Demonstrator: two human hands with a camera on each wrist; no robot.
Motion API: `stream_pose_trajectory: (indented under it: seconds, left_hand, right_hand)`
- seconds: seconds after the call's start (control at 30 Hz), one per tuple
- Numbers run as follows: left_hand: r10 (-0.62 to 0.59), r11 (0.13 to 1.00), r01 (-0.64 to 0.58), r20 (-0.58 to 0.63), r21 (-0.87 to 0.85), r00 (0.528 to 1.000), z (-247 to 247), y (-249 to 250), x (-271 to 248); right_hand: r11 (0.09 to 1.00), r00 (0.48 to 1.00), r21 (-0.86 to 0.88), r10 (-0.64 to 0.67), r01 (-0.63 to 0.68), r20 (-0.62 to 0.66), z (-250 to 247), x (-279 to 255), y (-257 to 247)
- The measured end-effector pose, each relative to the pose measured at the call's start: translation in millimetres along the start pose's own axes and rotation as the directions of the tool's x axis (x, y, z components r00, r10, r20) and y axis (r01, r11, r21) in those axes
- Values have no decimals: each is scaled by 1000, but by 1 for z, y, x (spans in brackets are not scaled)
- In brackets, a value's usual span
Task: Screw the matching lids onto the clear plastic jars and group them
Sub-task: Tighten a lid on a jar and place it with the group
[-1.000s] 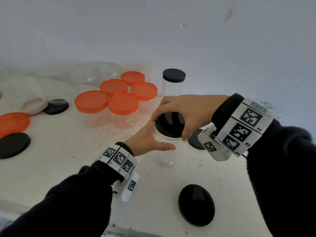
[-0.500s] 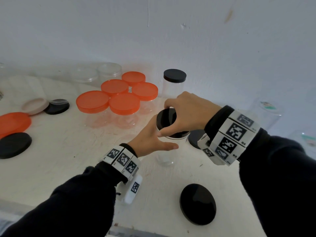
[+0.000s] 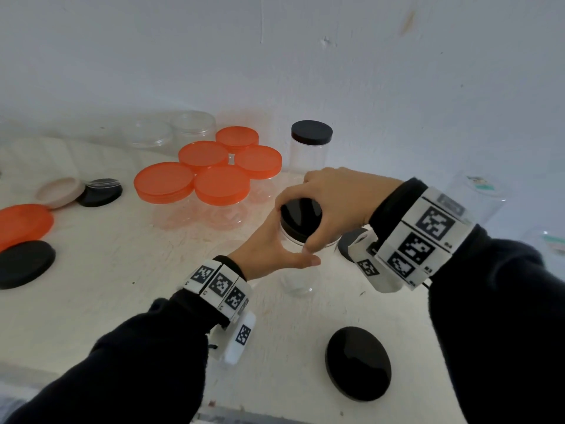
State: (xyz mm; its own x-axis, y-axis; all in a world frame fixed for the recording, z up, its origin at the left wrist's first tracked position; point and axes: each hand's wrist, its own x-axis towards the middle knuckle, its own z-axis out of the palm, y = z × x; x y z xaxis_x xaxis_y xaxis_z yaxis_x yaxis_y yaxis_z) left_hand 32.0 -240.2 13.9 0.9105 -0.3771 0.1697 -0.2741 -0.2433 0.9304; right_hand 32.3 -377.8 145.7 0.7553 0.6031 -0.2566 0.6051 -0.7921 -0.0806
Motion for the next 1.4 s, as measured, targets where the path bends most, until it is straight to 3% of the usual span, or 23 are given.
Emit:
stream_pose_trajectory:
  seconds: [0.13,0.2,0.33,0.4,0.6,0.7,0.77,0.87,0.93,1.07,1.2,1.4]
  left_hand:
    - [-12,999,12,6,-33,1000,1,-1,0]
    - [-9,1000,10,11,-25,1000,1,-2,0]
    - [-1,1000,0,19,16,1000,-1,0,1]
    - [-4,999,4,18,35,1000,-1,1,0]
    - [-9,1000,9,11,-11,1000,0,-1,-1]
    - [-10,1000,10,30,-5,1000,-1,0,0]
    - [-6,1000,6,51,-12,999,-2,2,0]
    - [-3,1000,2,56,7,998,-3,4,0]
    - [-13,999,12,44,33,999,-3,5,-1]
    - [0,999,-2,44,43,999,-1,8,-1]
    - [17,1000,-18,45,17,999,0,11,-1]
    - [13,1000,-12,50,-26,999,1,9,-1]
  right_hand:
    - [990,978,-40,124,-133,-169,9,1,-7]
    - [981,974,-98,151,-169,-169,10,2,-10]
    - [998,989,5,58,-59,133,-4,-4,0]
    - [998,985,59,-22,12,171,-10,-7,3]
    - [997,990,-18,75,-78,-120,1,0,-5]
    - [990,978,-69,106,-120,-180,3,3,-9]
    - [986,985,-105,113,-127,-132,0,2,-8]
    - [998,990,-20,57,-55,129,-8,-5,2]
    - [999,980,34,1,-8,198,-9,-7,8]
    - [996,998,81,-32,27,54,-5,-6,11]
    - [998,1000,53,-13,14,-13,-5,-5,10]
    - [992,966,-6,119,-124,-229,13,-7,-1]
